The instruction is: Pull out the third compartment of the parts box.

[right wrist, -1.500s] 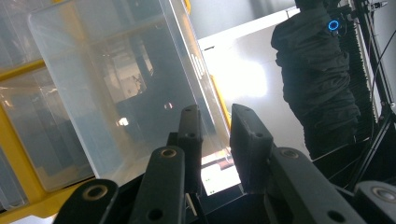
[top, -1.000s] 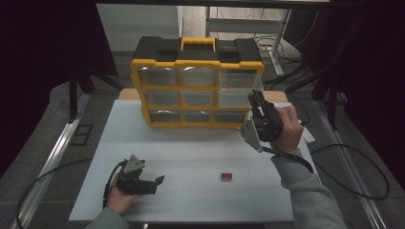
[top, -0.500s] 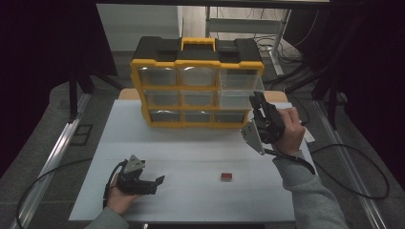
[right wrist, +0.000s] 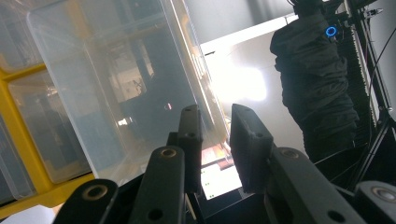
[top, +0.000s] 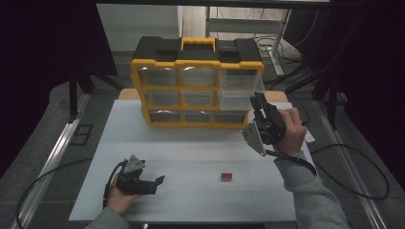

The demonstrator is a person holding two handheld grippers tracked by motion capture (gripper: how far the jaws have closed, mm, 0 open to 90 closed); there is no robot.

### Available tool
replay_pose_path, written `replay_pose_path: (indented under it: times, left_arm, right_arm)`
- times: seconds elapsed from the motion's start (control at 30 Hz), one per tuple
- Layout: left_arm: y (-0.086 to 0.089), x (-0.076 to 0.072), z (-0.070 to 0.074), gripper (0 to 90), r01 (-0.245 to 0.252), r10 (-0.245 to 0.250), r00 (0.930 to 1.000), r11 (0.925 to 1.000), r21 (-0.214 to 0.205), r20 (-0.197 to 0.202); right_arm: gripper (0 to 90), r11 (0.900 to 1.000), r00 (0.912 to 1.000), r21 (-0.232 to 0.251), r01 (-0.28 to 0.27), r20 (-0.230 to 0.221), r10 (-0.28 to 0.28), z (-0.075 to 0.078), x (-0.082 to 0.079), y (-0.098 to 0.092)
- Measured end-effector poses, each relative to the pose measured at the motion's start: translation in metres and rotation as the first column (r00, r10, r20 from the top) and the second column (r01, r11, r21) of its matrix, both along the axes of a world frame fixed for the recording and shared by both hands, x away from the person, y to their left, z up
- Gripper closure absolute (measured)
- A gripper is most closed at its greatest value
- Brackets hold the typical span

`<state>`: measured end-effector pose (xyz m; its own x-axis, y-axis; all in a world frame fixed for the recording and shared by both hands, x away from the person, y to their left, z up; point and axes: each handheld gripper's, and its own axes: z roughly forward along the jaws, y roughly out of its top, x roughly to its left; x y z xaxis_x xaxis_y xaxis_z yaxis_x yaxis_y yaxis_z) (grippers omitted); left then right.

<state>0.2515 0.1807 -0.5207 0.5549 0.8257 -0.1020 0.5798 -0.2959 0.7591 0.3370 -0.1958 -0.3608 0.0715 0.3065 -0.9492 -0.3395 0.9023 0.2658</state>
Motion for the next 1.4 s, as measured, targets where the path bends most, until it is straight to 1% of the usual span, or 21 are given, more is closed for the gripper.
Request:
replay_pose_path:
  times: [1.03,1.4]
  left_arm:
    - [-0.0001,0.0000,0.0000,5.8,0.001,-0.001,1.0000,1.0000,0.002,0.000]
    - [-0.0003,0.0001,-0.0002,5.9,0.002,-0.002,1.0000,1.0000,0.005,-0.001]
  right_arm:
    - [73.5,1.0000,1.0000,-0.009,-0.004,0.008,0.004,-0.0034,-0.0069,-0.0004]
    - [72.9,0.9999,0.9999,-0.014,-0.005,0.011,0.005,-0.0050,-0.0078,0.0028]
